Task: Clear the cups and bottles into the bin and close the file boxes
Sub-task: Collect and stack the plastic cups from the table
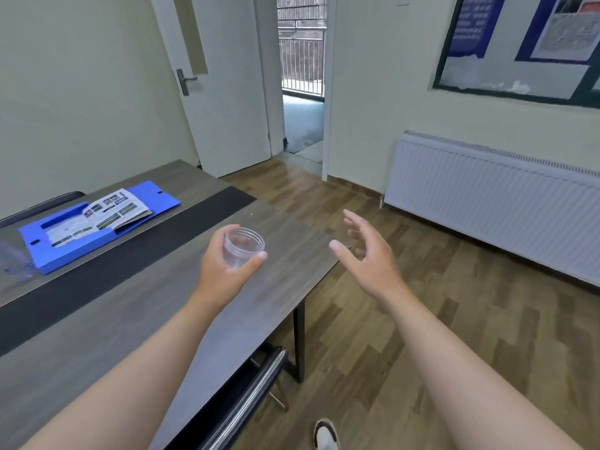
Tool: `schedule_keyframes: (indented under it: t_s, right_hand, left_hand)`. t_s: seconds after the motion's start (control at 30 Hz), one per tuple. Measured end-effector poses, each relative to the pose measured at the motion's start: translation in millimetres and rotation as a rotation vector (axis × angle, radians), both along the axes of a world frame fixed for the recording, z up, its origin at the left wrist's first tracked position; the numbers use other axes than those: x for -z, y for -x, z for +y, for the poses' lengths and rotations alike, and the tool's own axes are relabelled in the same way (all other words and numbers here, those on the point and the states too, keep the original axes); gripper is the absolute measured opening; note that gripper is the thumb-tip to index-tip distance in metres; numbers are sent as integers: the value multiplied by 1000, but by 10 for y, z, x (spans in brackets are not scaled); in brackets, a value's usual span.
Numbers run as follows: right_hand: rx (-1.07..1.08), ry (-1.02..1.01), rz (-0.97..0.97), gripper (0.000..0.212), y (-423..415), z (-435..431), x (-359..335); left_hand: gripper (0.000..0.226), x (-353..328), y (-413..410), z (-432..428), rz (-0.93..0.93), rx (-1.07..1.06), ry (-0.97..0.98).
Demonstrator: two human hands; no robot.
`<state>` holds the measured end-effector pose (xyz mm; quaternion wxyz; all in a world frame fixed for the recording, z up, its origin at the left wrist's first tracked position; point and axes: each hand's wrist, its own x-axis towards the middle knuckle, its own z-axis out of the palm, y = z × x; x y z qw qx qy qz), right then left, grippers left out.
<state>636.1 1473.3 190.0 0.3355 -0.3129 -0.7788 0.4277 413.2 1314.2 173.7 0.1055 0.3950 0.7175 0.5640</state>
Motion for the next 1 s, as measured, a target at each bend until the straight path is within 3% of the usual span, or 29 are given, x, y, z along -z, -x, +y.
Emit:
schedule_keyframes:
  t_s: [0.27,0.63,1.0]
  right_hand:
    - [-24,57,-44,61,853,2246,43]
    - [-247,53,-2,62,2242,4430,-134]
    - [-628,17,-53,62,3819,6592,36]
  left_hand:
    - [61,56,750,2059,-47,-89,-15]
    - [64,-182,1754,3887,-50,-280,7]
    - [65,38,2293,5351,-80,-782,15]
